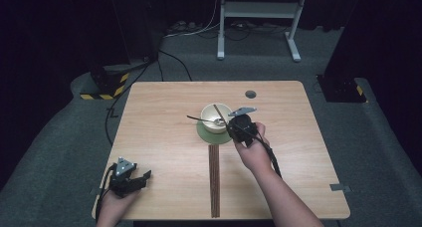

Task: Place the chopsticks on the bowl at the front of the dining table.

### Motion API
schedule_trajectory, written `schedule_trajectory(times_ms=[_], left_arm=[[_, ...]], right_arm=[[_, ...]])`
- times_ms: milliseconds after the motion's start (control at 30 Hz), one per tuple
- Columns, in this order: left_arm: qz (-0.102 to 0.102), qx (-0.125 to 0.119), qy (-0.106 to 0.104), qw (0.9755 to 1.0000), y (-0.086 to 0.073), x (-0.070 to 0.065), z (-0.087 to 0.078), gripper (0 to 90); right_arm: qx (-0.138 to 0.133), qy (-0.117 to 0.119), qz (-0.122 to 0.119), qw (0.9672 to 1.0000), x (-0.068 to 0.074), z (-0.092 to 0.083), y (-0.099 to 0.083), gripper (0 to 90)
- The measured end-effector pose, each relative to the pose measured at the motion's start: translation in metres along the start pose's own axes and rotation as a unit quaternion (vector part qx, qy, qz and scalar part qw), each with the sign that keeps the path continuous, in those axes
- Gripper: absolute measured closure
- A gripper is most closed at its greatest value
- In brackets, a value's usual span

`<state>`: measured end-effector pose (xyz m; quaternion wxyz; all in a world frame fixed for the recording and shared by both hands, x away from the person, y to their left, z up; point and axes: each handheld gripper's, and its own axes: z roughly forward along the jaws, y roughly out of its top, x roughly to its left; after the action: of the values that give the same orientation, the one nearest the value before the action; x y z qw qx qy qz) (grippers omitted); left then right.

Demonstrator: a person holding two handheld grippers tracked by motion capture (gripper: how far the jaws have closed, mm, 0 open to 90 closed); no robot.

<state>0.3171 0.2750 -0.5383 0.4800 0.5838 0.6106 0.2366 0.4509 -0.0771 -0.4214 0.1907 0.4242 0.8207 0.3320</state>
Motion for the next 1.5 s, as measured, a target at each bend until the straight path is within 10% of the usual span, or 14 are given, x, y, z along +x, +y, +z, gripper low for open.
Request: schedule_trajectory(times_ms=[1500], left_arm=[[-0.001,0.001,-0.004,1.0,0.0,0.0,0.0,33.3]], right_arm=[[0.036,-0.022,0.001,0.9991,0.005,0.085,0.069,84.0]])
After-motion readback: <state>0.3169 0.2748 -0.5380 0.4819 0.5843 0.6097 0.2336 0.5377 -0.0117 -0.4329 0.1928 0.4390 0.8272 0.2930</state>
